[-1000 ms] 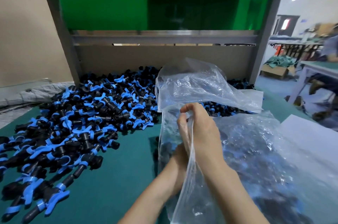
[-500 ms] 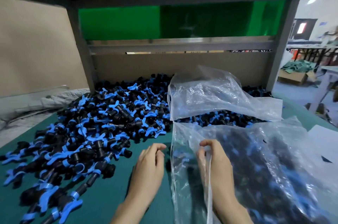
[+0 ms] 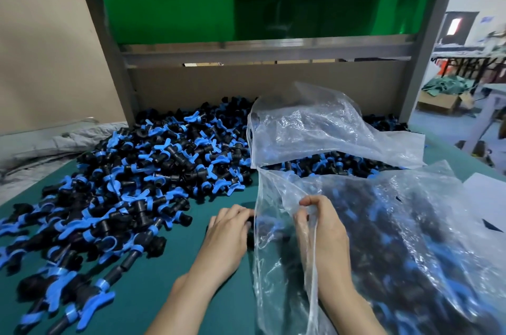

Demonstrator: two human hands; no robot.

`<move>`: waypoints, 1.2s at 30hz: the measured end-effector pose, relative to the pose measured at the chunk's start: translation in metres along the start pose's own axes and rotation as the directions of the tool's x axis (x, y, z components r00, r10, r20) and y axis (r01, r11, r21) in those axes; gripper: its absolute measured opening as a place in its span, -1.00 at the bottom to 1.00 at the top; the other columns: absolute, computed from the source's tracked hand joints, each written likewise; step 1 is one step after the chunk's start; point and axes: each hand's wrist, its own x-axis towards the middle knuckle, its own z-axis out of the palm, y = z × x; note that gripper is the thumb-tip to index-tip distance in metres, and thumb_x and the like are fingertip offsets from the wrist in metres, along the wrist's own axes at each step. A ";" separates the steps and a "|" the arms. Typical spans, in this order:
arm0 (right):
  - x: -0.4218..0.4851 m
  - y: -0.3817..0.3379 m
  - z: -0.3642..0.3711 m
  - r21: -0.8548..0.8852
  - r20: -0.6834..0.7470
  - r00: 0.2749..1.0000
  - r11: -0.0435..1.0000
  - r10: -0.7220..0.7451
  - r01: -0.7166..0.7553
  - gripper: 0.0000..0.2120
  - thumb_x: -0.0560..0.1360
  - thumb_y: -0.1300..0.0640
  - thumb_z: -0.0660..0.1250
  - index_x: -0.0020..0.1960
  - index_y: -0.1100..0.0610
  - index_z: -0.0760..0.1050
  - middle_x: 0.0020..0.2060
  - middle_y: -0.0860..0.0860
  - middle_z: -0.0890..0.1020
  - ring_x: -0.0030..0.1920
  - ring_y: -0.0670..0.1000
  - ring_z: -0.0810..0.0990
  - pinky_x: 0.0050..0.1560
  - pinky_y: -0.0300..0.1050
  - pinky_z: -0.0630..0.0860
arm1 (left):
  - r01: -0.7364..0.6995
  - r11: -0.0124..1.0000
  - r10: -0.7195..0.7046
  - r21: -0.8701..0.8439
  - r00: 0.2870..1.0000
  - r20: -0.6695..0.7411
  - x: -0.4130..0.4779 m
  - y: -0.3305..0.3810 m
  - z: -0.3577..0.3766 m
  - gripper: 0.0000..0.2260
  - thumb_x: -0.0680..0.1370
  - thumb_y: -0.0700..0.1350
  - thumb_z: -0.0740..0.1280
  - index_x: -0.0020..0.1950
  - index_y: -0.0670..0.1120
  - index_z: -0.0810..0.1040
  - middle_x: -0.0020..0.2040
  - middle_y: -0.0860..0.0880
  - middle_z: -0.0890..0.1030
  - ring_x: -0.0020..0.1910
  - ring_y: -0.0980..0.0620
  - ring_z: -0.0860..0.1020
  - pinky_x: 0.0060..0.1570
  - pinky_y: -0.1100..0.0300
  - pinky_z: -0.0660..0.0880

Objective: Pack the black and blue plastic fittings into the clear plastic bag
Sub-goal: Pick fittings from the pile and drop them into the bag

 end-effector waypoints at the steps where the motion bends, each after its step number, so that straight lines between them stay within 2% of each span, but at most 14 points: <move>1: 0.000 0.001 0.000 0.006 0.004 1.000 1.000 0.003 -0.003 -0.96 0.56 0.00 0.24 0.01 -0.11 0.40 -0.27 -0.07 0.56 -0.29 0.04 0.49 -0.17 0.10 0.49 | 0.014 1.000 -0.015 -0.014 1.000 -0.020 -0.001 -0.002 -0.001 -0.76 0.67 -0.10 0.15 0.27 0.12 0.49 0.09 0.24 0.42 0.15 0.13 0.36 0.15 0.23 0.24; 3: 0.001 0.003 0.001 0.000 0.012 1.000 1.000 0.005 -0.005 -0.95 0.57 0.01 0.25 0.02 -0.09 0.40 -0.28 -0.05 0.56 -0.30 0.02 0.47 -0.18 0.10 0.48 | 0.087 0.993 -0.093 -0.075 0.992 -0.084 -0.002 -0.006 -0.005 -0.78 0.68 -0.05 0.15 0.25 0.10 0.51 0.07 0.21 0.41 0.10 0.14 0.40 0.14 0.19 0.31; 6: 0.001 0.004 0.002 -0.008 0.011 1.000 1.000 -0.005 0.005 -0.95 0.57 0.02 0.24 0.03 -0.10 0.40 -0.29 -0.04 0.57 -0.31 0.02 0.48 -0.21 0.09 0.48 | 0.244 0.912 -0.321 -0.330 0.925 -0.203 -0.005 -0.013 -0.016 -0.81 0.68 -0.05 0.13 0.18 0.07 0.52 0.07 0.13 0.45 0.02 0.15 0.48 -0.06 0.29 0.38; 9: 0.001 0.005 0.003 0.003 0.014 1.000 1.000 -0.004 0.004 -0.94 0.56 -0.01 0.22 0.03 -0.09 0.40 -0.29 -0.03 0.57 -0.32 0.05 0.48 -0.20 0.13 0.49 | 0.303 0.780 -0.471 -0.548 0.860 -0.195 -0.009 -0.014 -0.024 -0.80 0.69 -0.04 0.12 0.14 0.08 0.53 0.06 0.12 0.54 0.03 0.23 0.50 -0.10 0.34 0.37; 12: 0.000 0.006 0.003 -0.026 -0.001 1.000 1.000 -0.016 0.016 -0.93 0.56 -0.02 0.22 0.03 -0.09 0.39 -0.31 -0.05 0.57 -0.34 0.03 0.49 -0.24 0.09 0.49 | 0.310 0.678 -0.545 -0.667 0.820 -0.173 -0.009 -0.010 -0.027 -0.79 0.69 -0.02 0.11 0.15 0.04 0.53 -0.04 0.08 0.59 -0.03 0.16 0.54 -0.09 0.27 0.43; 15: -0.002 0.005 0.003 -0.040 -0.006 1.000 0.999 -0.022 0.021 -0.93 0.55 -0.03 0.21 0.03 -0.11 0.38 -0.36 -0.05 0.55 -0.37 0.02 0.48 -0.29 0.05 0.47 | 0.304 0.650 -0.558 -0.696 0.813 -0.167 -0.009 -0.008 -0.027 -0.80 0.69 -0.02 0.11 0.13 0.03 0.52 -0.09 0.02 0.59 -0.08 0.09 0.55 -0.02 0.15 0.47; 19: -0.001 0.004 0.004 -0.037 0.007 1.000 0.999 -0.007 0.008 -0.93 0.54 -0.01 0.20 0.02 -0.10 0.38 -0.37 -0.02 0.55 -0.38 0.04 0.48 -0.29 0.08 0.48 | 0.281 0.650 -0.544 -0.706 0.821 -0.175 -0.011 -0.008 -0.026 -0.79 0.70 -0.03 0.10 0.16 0.04 0.52 -0.06 0.02 0.59 -0.08 0.11 0.55 0.00 0.15 0.49; 25: -0.003 0.004 0.002 -0.049 0.015 0.999 0.998 -0.033 0.033 -0.96 0.57 0.01 0.21 0.02 -0.10 0.37 -0.42 -0.03 0.51 -0.45 -0.04 0.39 -0.37 0.02 0.42 | 0.218 0.658 -0.494 -0.721 0.848 -0.194 -0.013 0.000 -0.028 -0.76 0.69 -0.09 0.13 0.07 0.20 0.53 -0.01 0.11 0.58 -0.05 0.16 0.56 -0.06 0.23 0.48; 30: -0.003 0.003 0.001 -0.060 0.024 0.999 0.997 -0.044 0.045 -0.97 0.59 0.02 0.22 0.02 -0.09 0.38 -0.41 -0.01 0.50 -0.43 -0.02 0.39 -0.35 0.02 0.41 | 0.209 0.668 -0.468 -0.714 0.864 -0.185 -0.014 0.004 -0.027 -0.76 0.69 -0.11 0.13 0.06 0.19 0.52 0.00 0.10 0.59 -0.04 0.13 0.55 -0.07 0.24 0.49; 36: -0.003 0.000 0.001 0.011 0.021 1.000 1.000 0.001 -0.001 -0.91 0.55 -0.05 0.21 0.02 -0.07 0.40 -0.40 -0.01 0.50 -0.41 0.00 0.38 -0.33 0.03 0.38 | 0.187 0.637 -0.493 -0.748 0.844 -0.209 -0.015 0.008 -0.033 -0.79 0.69 -0.06 0.14 0.07 0.19 0.54 -0.03 0.14 0.59 -0.15 0.26 0.55 -0.15 0.31 0.42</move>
